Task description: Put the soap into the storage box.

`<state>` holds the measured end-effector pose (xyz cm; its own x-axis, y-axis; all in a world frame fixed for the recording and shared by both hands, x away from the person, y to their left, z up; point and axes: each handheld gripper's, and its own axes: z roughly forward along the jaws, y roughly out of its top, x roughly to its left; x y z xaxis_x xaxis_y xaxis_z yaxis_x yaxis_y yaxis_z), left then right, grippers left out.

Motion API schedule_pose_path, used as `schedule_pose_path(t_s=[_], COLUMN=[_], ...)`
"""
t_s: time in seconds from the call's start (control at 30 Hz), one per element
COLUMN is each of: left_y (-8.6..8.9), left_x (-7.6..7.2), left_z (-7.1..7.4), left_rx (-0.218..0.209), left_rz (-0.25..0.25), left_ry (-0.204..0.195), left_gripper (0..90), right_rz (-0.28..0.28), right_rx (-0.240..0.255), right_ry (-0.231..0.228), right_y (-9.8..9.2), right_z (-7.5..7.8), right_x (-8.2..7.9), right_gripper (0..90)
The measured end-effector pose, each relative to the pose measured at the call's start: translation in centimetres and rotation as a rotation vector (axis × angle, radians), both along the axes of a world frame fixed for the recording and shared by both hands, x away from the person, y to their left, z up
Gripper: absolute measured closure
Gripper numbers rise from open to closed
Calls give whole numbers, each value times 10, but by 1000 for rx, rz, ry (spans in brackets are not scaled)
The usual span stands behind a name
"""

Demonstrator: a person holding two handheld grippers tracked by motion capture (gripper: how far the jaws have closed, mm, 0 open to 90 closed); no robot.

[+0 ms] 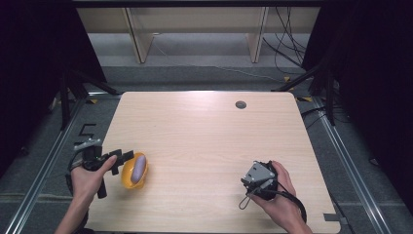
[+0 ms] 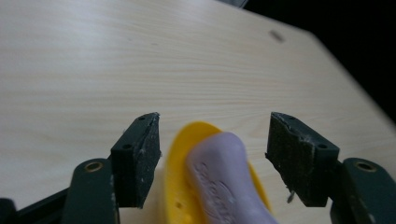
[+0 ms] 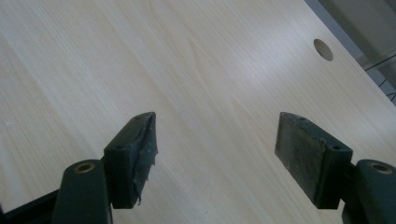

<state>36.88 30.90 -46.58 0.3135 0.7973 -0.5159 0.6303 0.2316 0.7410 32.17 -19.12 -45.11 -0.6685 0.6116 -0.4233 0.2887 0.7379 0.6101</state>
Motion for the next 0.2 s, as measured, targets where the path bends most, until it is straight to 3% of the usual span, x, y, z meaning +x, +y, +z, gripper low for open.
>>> schedule_pose_path(t_s=[0.03,0.07,0.17,0.2], left_y=[4,8,10,11], left_x=[-5,-11,-23,-25], left_z=[-5,-8,-15,-15], left_rx=[-37,-16,-32,-18], left_rz=[0,6,47,41], left_ry=[-2,12,-26,-32], left_gripper=[341,342,351,350], right_rz=[-4,5,-5,-22], right_rx=[12,17,23,37], right_ry=[1,0,4,10], right_y=[-1,-3,-6,-6], right_z=[0,0,0,0], right_x=[1,2,2,2], right_gripper=[304,306,314,316])
